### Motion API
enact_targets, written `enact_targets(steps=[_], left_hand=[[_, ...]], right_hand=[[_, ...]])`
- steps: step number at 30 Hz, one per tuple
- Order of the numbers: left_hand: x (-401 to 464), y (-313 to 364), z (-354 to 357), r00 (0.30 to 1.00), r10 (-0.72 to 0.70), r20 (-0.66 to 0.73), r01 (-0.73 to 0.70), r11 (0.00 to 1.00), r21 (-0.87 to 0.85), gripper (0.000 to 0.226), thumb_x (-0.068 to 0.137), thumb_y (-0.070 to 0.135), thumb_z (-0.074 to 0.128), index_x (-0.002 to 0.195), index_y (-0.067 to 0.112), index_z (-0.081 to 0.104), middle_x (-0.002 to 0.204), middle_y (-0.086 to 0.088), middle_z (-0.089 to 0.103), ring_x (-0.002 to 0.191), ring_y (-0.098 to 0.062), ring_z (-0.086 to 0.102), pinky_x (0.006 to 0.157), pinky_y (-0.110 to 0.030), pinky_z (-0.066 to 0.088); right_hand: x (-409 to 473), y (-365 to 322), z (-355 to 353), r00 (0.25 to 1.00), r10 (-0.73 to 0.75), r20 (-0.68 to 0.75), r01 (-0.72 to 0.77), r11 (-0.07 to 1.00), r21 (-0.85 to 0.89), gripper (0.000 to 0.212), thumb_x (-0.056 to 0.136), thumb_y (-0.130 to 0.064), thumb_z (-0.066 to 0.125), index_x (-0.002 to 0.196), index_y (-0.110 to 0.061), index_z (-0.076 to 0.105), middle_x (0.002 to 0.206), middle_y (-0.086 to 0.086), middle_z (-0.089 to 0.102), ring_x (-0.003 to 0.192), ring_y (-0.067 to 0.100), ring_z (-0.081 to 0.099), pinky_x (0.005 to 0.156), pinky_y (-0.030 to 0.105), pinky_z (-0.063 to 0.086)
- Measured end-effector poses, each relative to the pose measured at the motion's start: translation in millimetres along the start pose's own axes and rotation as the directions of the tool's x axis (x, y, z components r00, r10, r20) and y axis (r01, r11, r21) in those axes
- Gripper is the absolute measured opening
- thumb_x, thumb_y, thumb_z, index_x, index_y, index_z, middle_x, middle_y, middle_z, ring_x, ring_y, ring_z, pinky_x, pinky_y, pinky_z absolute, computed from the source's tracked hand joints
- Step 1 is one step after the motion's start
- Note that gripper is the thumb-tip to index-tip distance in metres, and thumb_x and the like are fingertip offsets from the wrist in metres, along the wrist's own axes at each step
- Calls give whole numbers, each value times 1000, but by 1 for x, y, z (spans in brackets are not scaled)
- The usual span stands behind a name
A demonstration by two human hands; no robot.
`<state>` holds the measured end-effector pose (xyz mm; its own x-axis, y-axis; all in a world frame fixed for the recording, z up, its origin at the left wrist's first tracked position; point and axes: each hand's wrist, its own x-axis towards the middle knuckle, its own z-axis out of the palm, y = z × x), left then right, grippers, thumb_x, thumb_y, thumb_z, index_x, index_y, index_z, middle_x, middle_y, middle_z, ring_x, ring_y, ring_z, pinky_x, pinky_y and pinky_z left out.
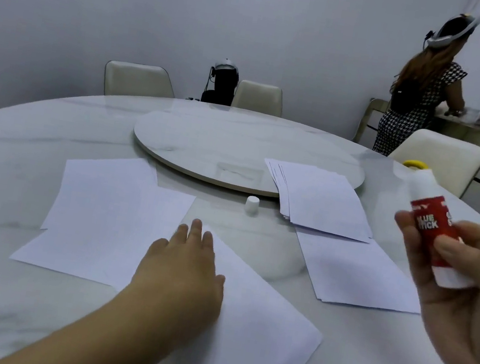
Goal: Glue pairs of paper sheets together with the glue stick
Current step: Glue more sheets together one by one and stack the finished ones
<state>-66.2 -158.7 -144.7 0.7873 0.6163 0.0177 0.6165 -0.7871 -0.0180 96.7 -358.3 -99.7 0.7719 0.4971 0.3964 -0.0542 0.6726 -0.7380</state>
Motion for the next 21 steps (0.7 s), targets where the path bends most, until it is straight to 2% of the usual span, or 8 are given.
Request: enact_targets(steps=[2,4,5,7,9,11,15,21], left_hand=[[-8,-13,0,973,222,-66,-226,973,-48,63,97,46,28,151,24,3,159,4,-14,145,-11,-13,116,-28,-1],[-16,-25,-4,899,437,31,-421,881,-216,59,96,49,34,148,43,6,152,24,-19,134,10,-28,104,-8,-18],[-19,-28,-7,877,471,91,-430,856,-288,58,95,52,36,144,52,5,146,34,-21,123,20,-34,95,0,-23],[-25,-30,-6,889,444,109,-394,865,-310,59,92,60,34,139,60,-1,140,40,-25,117,23,-36,92,-1,-25],[-26,-25,4,937,345,52,-322,914,-247,63,90,64,29,142,55,-6,147,31,-23,134,9,-26,106,-13,-17],[-25,-15,14,981,193,8,-188,964,-187,66,91,64,24,146,46,-8,154,17,-19,143,-4,-16,115,-26,-7],[-23,0,20,997,66,27,-60,980,-191,69,91,62,22,148,38,-10,156,8,-21,143,-12,-20,116,-34,-10],[-27,2,20,996,66,55,-55,980,-193,70,91,62,23,148,39,-12,155,8,-24,142,-10,-23,115,-33,-13]], right_hand=[[17,7,4,997,72,23,-72,997,10,23,72,-8,64,90,-21,71,99,4,75,96,19,71,74,23,56],[35,19,15,989,131,66,-124,987,-101,38,72,-9,64,109,-15,67,102,0,75,89,10,70,71,20,55],[44,27,23,987,141,74,-128,980,-152,41,71,-8,64,112,-13,66,100,0,75,85,7,70,69,20,55],[59,46,38,985,160,65,-138,955,-261,36,73,-2,66,108,-9,65,92,-1,76,78,9,70,67,23,57],[74,70,49,980,200,-6,-184,888,-422,27,76,4,71,101,-8,66,86,2,74,82,18,72,73,34,60],[85,94,53,979,192,-66,-187,726,-662,22,74,-4,78,88,-15,66,81,2,71,87,28,71,77,43,59],[101,129,52,991,126,-32,-78,383,-921,26,72,-16,81,91,-22,64,83,-6,67,80,14,64,61,21,46],[110,146,50,992,120,-34,-65,261,-963,32,69,-22,85,94,-20,64,90,-3,68,78,8,61,61,16,39]])
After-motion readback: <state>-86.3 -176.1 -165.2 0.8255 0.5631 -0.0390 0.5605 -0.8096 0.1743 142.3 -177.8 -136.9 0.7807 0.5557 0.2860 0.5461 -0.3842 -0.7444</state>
